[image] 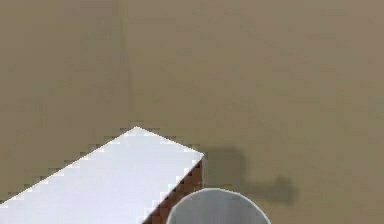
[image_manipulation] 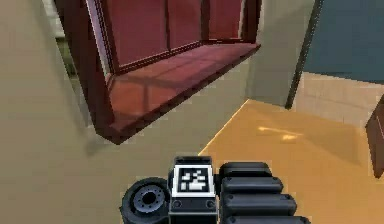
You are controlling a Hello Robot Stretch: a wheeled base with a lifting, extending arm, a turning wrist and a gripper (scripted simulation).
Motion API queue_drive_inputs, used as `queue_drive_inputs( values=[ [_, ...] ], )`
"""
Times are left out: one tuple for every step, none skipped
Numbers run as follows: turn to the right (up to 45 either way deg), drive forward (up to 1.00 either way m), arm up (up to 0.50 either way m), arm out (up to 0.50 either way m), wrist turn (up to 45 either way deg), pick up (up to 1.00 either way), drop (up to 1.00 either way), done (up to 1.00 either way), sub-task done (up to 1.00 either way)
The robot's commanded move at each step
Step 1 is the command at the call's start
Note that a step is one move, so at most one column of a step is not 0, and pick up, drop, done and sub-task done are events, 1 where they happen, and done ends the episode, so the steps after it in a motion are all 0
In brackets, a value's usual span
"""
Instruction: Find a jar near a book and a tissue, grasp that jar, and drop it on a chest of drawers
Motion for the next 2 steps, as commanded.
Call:
queue_drive_inputs(
  values=[
    [-45.0,0.0,0.0,0.0,0.0,0.0,0.0,0.0,0.0],
    [-15.0,0.0,0.0,0.0,0.0,0.0,0.0,0.0,0.0]
  ],
)
